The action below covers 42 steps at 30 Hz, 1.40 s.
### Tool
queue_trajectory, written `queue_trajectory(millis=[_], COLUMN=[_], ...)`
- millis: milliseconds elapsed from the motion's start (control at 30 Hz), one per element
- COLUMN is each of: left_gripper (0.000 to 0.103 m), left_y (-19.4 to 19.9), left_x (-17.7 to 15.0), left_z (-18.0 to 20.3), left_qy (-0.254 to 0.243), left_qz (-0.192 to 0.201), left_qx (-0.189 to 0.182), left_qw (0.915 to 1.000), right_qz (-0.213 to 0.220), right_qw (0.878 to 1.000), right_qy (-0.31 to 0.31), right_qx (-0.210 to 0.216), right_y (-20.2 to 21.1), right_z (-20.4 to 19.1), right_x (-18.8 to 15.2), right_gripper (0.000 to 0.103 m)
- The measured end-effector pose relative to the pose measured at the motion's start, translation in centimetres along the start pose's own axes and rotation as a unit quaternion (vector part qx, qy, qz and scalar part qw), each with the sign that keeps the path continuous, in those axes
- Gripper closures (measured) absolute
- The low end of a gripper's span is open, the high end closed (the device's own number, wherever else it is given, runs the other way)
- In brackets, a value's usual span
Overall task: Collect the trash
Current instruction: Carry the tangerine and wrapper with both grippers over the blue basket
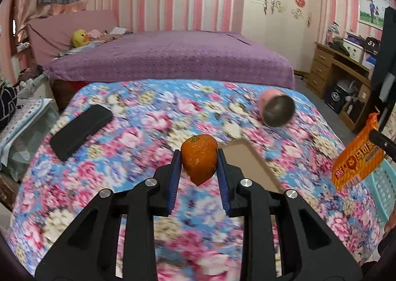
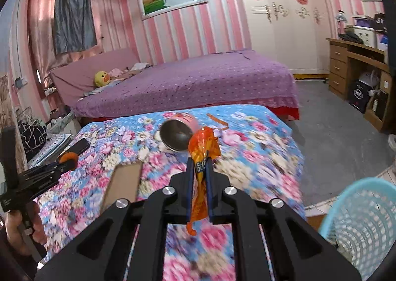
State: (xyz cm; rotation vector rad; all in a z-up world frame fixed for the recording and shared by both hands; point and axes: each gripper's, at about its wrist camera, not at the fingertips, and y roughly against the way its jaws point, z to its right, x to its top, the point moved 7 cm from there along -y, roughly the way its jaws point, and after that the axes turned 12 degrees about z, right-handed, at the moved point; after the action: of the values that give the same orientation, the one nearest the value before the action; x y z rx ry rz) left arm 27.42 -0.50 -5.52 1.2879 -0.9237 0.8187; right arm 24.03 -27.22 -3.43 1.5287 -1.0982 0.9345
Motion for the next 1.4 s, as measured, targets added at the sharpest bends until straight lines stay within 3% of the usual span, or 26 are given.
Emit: queue_trajectory(millis=[433,600,900,1133,1400], left_gripper=[0.076,0.076,0.076,0.076,0.075], left_y=[0.6,1.0,2.5,4.0,4.9], left_x=[-1.7,-1.3,-1.0,-2.8,-6.7], left_z=[6.3,9.9,20.6,30.2,36.3], left_qy=[-0.032,-0.029,-0.058,-0.084,-0.102], left_qz=[0.007,0.016,0.036,0.026,-0.005], left_qx=[-0.001,-0.014,-0.074,-0.145,-0.198], left_qw=[0.9995,0.9993,0.995,0.9856,0.975], right_qz=[0.043,0.053,0.028,0.006,0.013], right_qw=[0.999,0.997,0.985,0.977,0.972], right_qy=[0.0,0.018,0.046,0.057,0.034], right_qx=[-0.028,-0.062,-0.167,-0.208,-0.232], right_y=[4.5,6.2,9.6,12.1,15.2], right_z=[5.7,8.7,17.7,22.7,26.4], right_x=[0.8,1.7,1.4,0.3,-0.1], right_gripper=[0.094,0.094,0.094,0.094,0.094])
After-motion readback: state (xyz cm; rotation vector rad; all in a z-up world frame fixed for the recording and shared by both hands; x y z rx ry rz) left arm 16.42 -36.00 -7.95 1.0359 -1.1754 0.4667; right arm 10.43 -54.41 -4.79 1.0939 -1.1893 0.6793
